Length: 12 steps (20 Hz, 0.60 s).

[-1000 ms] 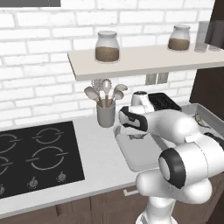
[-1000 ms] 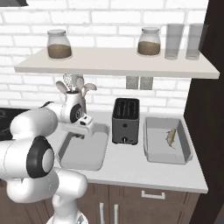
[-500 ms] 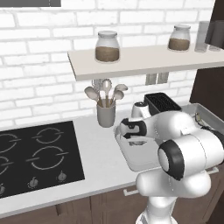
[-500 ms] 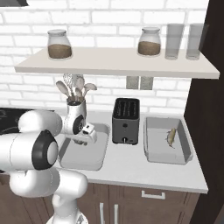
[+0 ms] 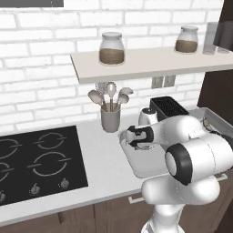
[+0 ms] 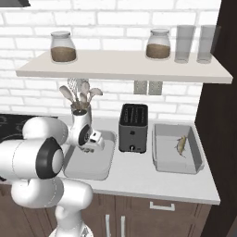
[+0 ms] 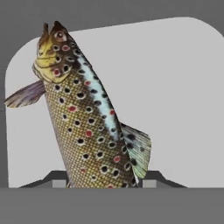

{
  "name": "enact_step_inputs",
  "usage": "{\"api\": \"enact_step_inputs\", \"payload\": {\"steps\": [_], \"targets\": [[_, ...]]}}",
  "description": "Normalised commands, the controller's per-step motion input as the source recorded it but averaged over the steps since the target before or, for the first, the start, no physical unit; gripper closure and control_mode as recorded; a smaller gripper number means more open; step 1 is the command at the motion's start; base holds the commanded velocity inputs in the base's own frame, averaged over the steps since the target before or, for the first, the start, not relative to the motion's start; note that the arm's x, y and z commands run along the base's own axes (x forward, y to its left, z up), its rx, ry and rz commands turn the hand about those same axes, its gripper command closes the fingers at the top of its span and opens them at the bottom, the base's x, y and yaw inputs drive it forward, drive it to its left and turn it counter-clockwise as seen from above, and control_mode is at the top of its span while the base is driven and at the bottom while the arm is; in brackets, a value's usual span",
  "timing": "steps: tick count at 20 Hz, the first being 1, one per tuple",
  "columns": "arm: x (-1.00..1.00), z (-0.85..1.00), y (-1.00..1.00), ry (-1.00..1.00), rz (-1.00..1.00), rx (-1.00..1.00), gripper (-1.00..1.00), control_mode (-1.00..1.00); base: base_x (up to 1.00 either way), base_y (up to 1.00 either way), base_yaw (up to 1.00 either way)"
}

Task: Place one lemon and one fish in each tupperware on the nearby counter, to pack two identical lunches.

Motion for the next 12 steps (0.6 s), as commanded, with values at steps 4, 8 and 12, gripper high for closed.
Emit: {"api": "enact_step_inputs", "payload": {"steps": [4,8,12], "targets": [[0.06,0.00,-0.03,0.00,0.01,0.00,-1.00,-1.00,0.00,0.00,0.00],[0.00,0.04,-0.01,0.00,0.00,0.00,-1.00,-1.00,0.00,0.00,0.00],[0.00,0.18,-0.04,0.00,0.00,0.00,-1.00,-1.00,0.00,0.00,0.00]]}}
